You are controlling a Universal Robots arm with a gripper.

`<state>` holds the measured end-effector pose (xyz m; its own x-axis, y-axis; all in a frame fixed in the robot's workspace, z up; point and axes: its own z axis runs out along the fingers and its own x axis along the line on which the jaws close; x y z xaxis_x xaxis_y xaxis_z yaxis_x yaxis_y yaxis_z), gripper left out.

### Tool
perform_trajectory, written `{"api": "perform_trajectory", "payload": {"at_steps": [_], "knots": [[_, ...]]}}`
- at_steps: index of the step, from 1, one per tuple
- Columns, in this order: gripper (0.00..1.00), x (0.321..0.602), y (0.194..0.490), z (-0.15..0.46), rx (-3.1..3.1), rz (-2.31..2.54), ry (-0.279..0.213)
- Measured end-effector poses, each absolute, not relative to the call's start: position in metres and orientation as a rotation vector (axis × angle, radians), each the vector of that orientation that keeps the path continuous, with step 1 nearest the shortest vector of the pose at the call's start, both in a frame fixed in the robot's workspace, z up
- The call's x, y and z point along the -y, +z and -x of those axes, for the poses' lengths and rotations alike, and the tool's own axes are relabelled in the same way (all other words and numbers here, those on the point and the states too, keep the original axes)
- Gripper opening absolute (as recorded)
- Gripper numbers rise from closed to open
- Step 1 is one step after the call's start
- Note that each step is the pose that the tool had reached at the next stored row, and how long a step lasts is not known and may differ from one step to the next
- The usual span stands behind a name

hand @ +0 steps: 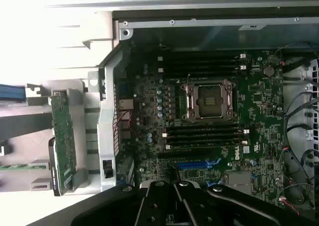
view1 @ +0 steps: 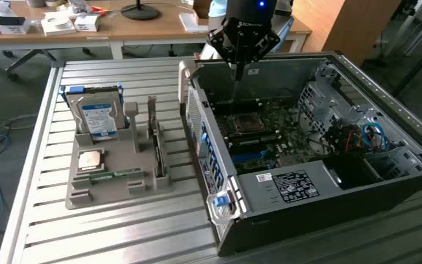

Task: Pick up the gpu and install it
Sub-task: 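Reach for the gpu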

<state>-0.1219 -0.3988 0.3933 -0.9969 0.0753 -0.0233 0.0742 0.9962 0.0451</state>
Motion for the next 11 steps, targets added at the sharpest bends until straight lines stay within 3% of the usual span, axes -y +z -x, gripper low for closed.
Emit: {"api": "perform_trajectory", "payload": {"at_steps": [11], "knots": [[0.11, 0.3989, 0.3933, 0.1219, -3.114, -0.117, 0.069]]}}
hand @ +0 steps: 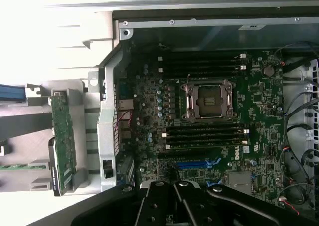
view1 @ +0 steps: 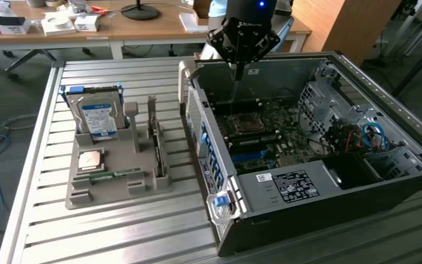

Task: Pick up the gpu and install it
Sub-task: 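Reach for the gpu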

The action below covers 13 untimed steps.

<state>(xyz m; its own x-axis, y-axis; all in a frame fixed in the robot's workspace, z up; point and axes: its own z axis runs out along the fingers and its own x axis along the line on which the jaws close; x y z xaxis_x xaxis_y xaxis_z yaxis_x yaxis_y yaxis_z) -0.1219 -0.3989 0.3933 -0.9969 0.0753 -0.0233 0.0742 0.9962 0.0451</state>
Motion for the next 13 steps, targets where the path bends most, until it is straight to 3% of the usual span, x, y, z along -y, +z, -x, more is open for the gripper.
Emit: {"api": "perform_trajectory", "payload": {"at_steps": [13], "knots": [[0.11, 0.399, 0.391, 0.145, -3.114, -0.117, 0.069]]}}
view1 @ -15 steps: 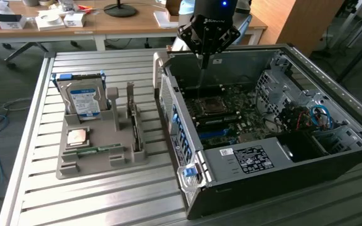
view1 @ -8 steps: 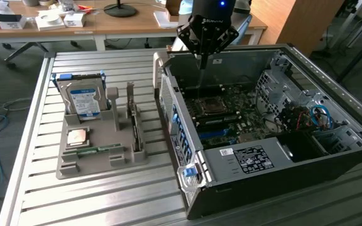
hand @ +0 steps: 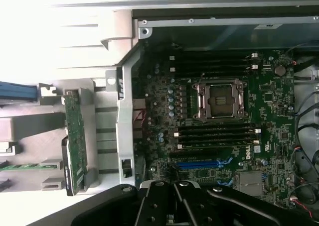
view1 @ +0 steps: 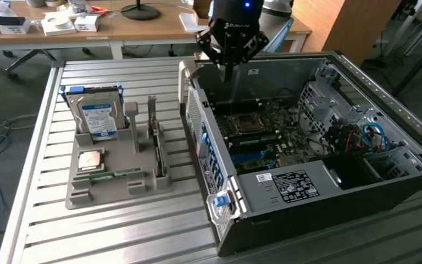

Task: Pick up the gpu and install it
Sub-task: 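Reach for the gpu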

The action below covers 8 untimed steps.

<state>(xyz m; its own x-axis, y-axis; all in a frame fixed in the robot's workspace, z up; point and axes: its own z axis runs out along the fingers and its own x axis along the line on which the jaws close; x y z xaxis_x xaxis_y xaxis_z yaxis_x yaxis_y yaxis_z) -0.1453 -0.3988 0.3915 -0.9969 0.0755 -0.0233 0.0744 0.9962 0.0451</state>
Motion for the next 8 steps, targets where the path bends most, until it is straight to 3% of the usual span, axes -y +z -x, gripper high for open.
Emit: {"api": "perform_trajectory", "payload": {"at_steps": [8], "knots": [[0.11, 0.398, 0.39, 0.167, -3.114, -0.119, 0.068]]}}
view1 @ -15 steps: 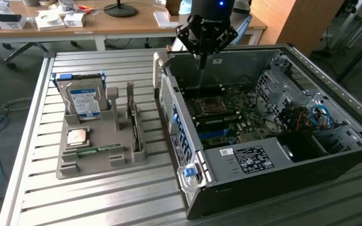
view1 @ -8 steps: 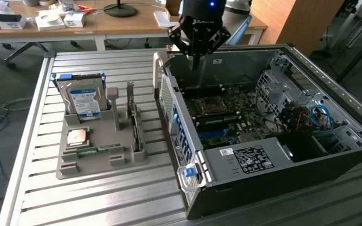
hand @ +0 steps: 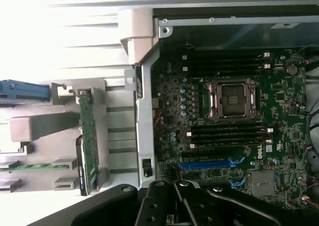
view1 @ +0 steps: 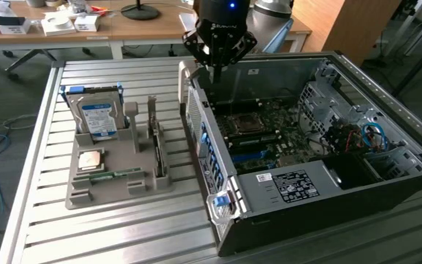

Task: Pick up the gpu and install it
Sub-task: 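Reach for the gpu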

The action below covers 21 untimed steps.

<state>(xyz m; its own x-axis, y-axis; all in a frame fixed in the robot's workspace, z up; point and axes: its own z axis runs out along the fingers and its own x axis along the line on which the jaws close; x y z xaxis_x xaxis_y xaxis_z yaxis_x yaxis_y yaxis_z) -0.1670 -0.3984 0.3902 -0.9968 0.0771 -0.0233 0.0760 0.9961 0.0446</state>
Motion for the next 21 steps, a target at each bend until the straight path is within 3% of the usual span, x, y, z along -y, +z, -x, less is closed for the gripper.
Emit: {"api": "perform_trajectory", "payload": {"at_steps": [21], "knots": [[0.11, 0.396, 0.386, 0.221, -3.113, -0.129, 0.065]]}}
